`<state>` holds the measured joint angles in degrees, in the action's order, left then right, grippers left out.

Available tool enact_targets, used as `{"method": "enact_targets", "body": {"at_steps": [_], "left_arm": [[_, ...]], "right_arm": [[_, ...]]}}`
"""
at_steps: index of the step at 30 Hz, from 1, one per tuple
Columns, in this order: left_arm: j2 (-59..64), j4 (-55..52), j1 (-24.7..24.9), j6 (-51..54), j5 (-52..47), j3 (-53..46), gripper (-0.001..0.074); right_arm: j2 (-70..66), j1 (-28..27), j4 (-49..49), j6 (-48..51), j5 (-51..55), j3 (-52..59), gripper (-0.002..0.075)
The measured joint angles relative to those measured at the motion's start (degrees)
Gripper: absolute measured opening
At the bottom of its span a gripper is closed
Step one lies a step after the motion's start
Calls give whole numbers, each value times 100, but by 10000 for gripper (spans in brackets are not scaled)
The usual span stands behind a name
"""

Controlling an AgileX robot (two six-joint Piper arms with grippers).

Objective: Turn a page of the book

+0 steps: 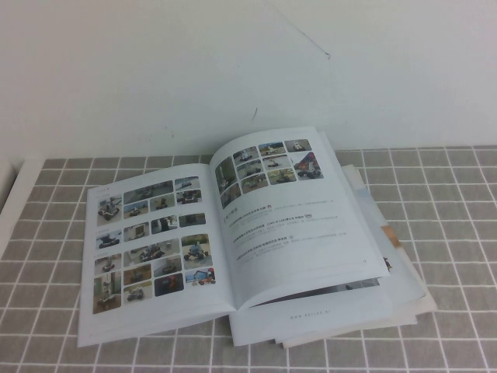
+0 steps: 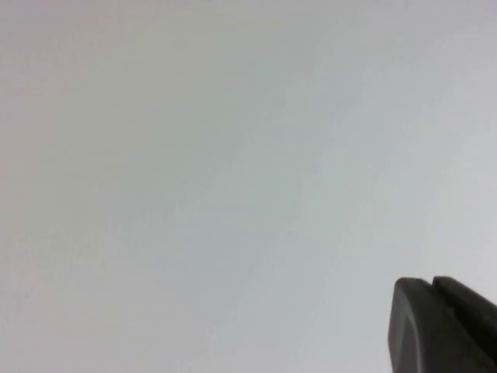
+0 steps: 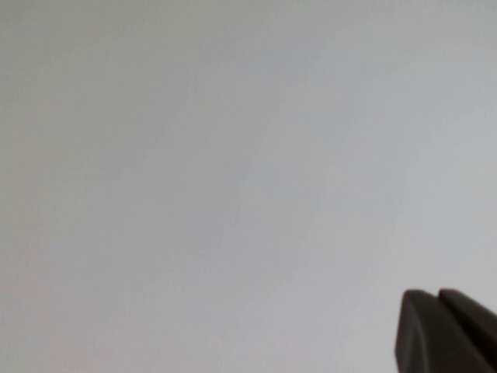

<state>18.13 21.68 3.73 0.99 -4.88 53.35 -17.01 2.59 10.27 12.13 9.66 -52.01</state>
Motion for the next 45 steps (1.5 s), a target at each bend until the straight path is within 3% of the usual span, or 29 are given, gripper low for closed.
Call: {"method": "enact_targets", "body": {"at_steps": [7, 12, 29, 33, 45], "left_arm": [[1365, -102, 0, 22, -2823, 660, -4], [2285, -255, 0, 121, -4200, 605, -4], [4352, 529, 0, 190, -4389, 530, -4], [4772, 665, 0, 193, -4464, 530, -4], [5077, 792, 0, 462, -4529, 530, -4]], "right_arm": [[-1416, 0, -47, 78, 1955, -408, -3], [-2043, 0, -50, 167, 2271, -408, -3], [-4657, 0, 1544, 356, 2921, -408, -3], [-5344, 0, 2129, 1055, 2937, -408, -3], [-7331, 0, 4845, 4676, 3251, -430, 1]]}}
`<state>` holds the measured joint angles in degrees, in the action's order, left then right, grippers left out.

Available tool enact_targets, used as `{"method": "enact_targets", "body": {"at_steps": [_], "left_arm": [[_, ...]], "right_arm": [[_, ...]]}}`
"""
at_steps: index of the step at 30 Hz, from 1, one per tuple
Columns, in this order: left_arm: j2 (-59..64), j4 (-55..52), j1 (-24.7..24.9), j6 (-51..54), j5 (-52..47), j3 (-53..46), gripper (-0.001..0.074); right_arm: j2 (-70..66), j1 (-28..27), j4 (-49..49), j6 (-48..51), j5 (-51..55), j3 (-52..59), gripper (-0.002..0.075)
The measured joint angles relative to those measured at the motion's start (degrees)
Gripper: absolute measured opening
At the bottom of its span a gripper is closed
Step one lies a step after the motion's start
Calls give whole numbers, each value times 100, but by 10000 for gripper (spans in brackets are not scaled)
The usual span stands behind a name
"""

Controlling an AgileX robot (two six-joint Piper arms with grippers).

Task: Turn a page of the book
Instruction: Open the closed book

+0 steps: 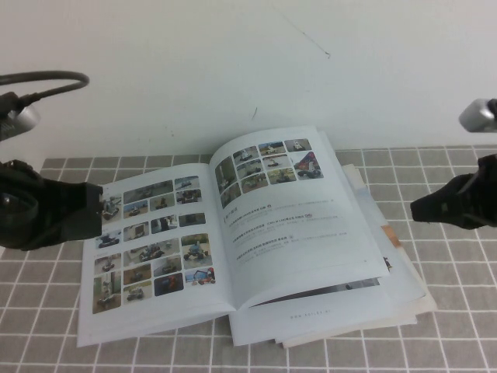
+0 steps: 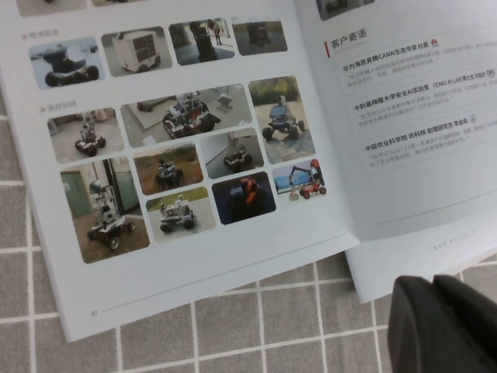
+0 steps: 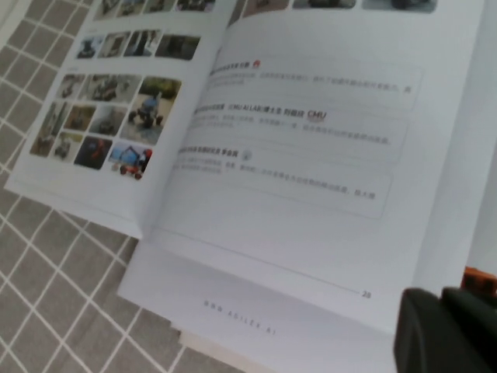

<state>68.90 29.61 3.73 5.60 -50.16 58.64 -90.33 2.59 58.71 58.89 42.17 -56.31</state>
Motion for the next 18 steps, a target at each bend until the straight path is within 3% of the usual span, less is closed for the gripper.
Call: {"method": "enact_targets", "body": {"at_steps": [3, 8, 10, 18], "left_arm": [[16, -22, 0, 154, -64, 0, -4], [66, -34, 0, 252, -129, 0, -4], [66, -34, 0, 262, -129, 0, -4], [528, 147, 0, 576, 85, 0, -4]], "right_arm": [[-359, 0, 134, 348, 157, -24, 68], [-800, 0, 182, 412, 255, -308, 328], [-978, 0, 269, 412, 400, -548, 386], [-1881, 302, 317, 416, 810, -1503, 431]]}}
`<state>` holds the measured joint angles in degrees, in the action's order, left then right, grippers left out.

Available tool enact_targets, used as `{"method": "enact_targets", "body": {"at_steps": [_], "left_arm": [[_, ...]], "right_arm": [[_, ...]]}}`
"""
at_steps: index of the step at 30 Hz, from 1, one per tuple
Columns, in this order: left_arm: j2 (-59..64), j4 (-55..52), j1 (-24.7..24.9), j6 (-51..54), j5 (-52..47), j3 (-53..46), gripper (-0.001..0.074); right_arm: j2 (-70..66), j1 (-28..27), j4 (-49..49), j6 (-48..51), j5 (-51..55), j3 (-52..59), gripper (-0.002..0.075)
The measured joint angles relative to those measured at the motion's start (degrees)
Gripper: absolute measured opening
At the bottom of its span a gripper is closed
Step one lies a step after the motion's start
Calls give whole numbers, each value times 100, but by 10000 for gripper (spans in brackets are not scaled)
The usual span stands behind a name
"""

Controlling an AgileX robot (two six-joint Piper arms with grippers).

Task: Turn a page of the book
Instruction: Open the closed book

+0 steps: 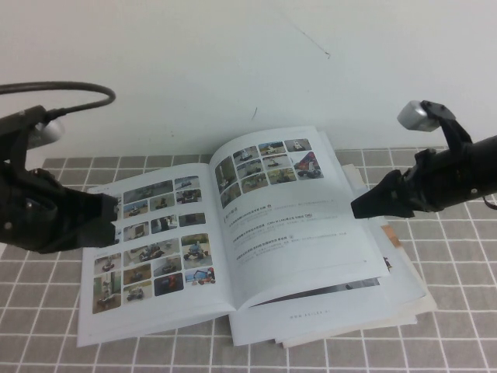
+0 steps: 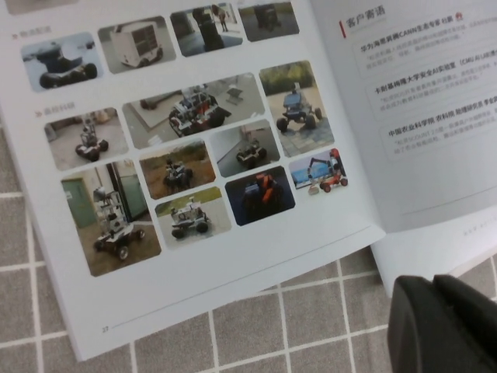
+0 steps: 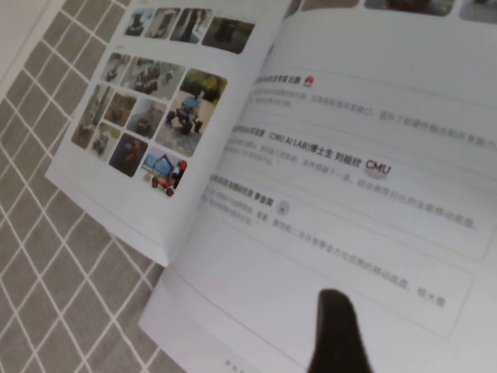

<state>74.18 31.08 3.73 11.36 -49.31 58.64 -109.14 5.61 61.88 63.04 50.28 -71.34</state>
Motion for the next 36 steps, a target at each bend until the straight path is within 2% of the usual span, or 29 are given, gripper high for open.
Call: {"method": "enact_targets", "body": {"at_steps": [8, 18, 26, 30, 36], "left_arm": [[1143, 794, 0, 1070, 133, 0, -4], [2236, 877, 0, 1225, 349, 0, -4], [2369, 1000, 0, 1433, 364, 0, -4], [2369, 1071, 0, 1504, 364, 0, -4], [2369, 1164, 0, 1607, 364, 0, -4]], "right_arm": [[-224, 247, -203, -64, -9, -237, 432], [-354, 247, -655, -479, -220, -246, 433], [-683, 247, -658, -488, -336, -246, 433], [-768, 247, -266, -364, -192, -246, 433], [-778, 247, 937, 375, 506, -246, 433]]}}
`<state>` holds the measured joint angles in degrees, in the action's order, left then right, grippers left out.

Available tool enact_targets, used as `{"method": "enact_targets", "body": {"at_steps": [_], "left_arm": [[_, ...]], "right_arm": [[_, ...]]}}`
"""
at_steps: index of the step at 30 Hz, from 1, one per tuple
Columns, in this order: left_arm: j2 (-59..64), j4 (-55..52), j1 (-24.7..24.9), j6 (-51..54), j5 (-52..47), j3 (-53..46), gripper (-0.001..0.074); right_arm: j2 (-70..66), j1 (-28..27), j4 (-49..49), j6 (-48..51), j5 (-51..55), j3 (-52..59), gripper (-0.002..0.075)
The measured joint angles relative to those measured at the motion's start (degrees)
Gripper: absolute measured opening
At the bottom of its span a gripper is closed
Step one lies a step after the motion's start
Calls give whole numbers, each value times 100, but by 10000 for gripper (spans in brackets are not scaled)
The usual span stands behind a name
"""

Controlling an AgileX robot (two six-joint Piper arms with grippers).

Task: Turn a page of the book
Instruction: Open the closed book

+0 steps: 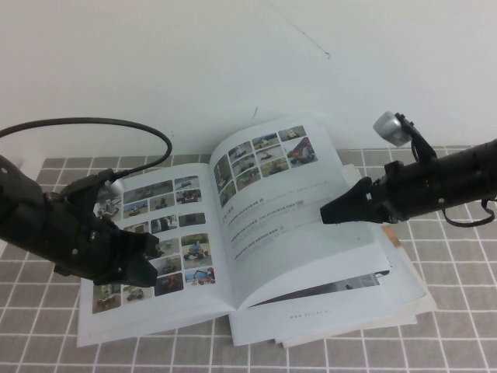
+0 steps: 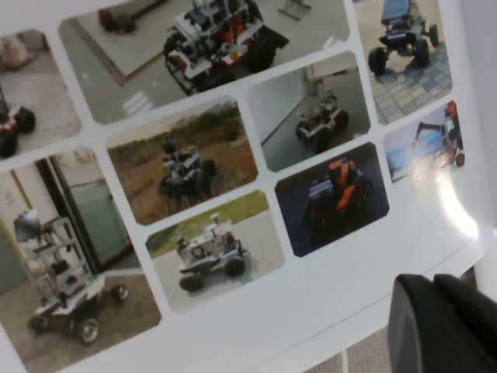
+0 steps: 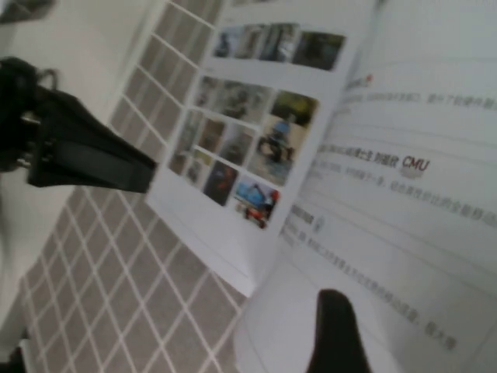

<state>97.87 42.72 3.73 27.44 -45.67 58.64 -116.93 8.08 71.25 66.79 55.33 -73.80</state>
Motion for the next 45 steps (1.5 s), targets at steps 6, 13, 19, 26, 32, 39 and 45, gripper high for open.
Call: {"method": "enact_targets", "body": {"at_steps": [6, 13, 19, 26, 32, 39, 45], "left_arm": [[0, 5, 0, 8, 0, 0, -4], [0, 5, 0, 58, 0, 0, -4], [0, -7, 0, 340, -209, 182, -4], [3, -75, 0, 399, -1342, 1391, -4], [3, -299, -156, -4, -2302, 3022, -4], [3, -523, -324, -565, -2448, 4420, -4], [56, -1074, -303, -605, -2511, 4482, -4]], "right_arm": [[0, 3, 638, 334, 897, -291, 433], [53, 222, 1129, 370, 1117, -784, 433], [102, 955, 1194, 373, 1154, -1156, 433], [44, 1908, 1170, 431, 703, -1191, 433], [-304, 2290, 1094, 443, 484, -1191, 433], [-824, 2579, 978, 452, 102, -1191, 433], [-998, 2603, 956, 464, -1, -1191, 433]]}}
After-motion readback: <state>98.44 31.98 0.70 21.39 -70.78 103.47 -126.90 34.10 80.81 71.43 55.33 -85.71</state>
